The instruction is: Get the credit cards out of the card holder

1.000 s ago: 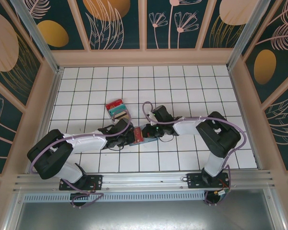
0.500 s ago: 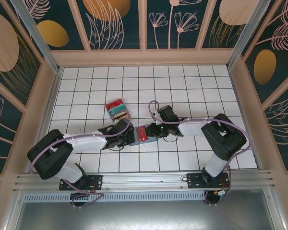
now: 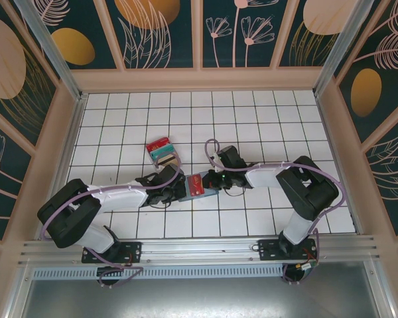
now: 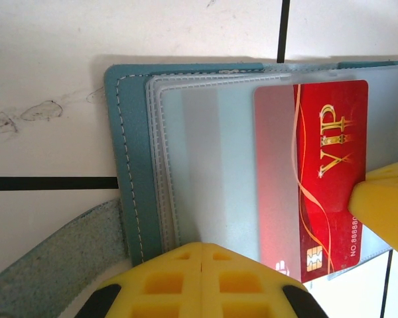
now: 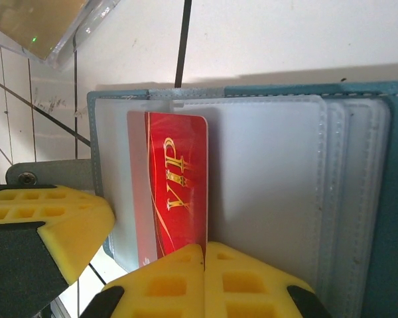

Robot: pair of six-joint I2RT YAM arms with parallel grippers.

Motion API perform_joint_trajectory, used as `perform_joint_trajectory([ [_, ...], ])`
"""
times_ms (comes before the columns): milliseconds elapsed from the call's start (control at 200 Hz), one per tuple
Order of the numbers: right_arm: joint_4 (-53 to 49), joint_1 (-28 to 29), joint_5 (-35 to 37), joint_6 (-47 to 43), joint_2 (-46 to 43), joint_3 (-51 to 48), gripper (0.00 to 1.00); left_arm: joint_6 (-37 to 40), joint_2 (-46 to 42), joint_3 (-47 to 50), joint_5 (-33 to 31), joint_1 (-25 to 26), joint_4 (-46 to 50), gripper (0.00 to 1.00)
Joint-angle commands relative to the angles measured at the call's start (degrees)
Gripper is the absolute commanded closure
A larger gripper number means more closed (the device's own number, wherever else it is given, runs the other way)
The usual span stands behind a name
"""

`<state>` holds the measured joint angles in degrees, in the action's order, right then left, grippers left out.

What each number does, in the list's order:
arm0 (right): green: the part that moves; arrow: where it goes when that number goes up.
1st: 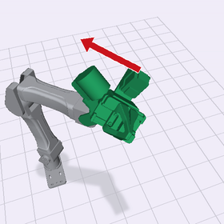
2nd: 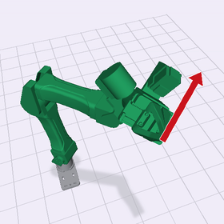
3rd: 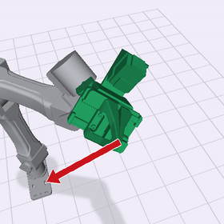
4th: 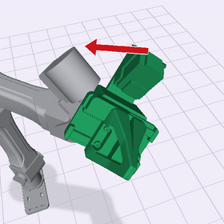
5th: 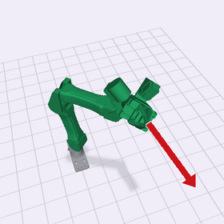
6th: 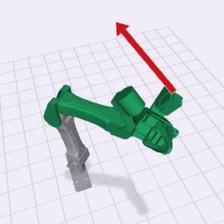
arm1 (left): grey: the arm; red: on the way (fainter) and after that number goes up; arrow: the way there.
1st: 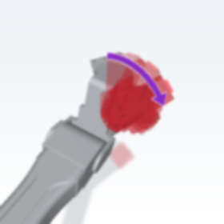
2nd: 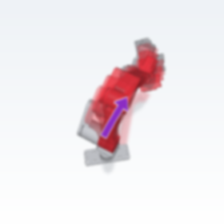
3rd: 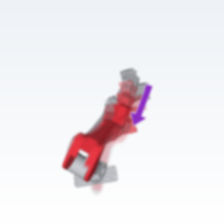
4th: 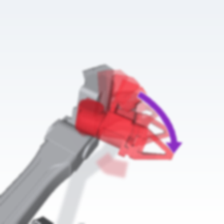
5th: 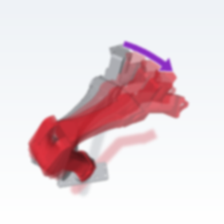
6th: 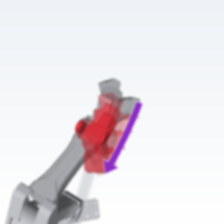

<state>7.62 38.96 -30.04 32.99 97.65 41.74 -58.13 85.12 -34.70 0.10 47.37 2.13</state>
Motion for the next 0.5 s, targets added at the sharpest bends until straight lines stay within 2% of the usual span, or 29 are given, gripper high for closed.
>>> perform_joint_trajectory([
  [0,-1.85,-3.67,1.48,-1.55,-5.50,-3.08,1.00,0.03,-0.82,0.70,-0.53,0.24,3.12,0.94],
  [65,-2.62,-5.00,1.07,-2.54,-7.92,-4.09,1.00,0.10,-1.02,0.61,-0.57,0.22,3.28,0.93],
  [180,-2.88,-7.23,-0.15,-3.77,-12.47,-5.76,1.00,-0.24,-2.39,0.80,-0.63,0.26,2.37,0.86],
  [210,-2.97,-7.24,-0.42,-3.85,-13.51,-6.02,1.00,-0.38,-2.92,0.78,-0.74,0.22,2.07,0.83],
  [285,-3.29,-9.30,-1.09,-4.07,-16.09,-6.33,1.00,-1.25,-5.14,0.99,-0.58,0.16,0.50,0.65],
  [420,-2.19,-10.26,-3.82,-3.32,-19.51,-6.23,1.00,-4.93,-11.04,4.02,3.01,-0.85,-9.56,0.50],
  [495,-0.58,-10.40,-5.70,-2.14,-20.75,-6.31,1.00,-7.76,-14.15,6.62,5.64,-2.37,-16.66,0.48],
])
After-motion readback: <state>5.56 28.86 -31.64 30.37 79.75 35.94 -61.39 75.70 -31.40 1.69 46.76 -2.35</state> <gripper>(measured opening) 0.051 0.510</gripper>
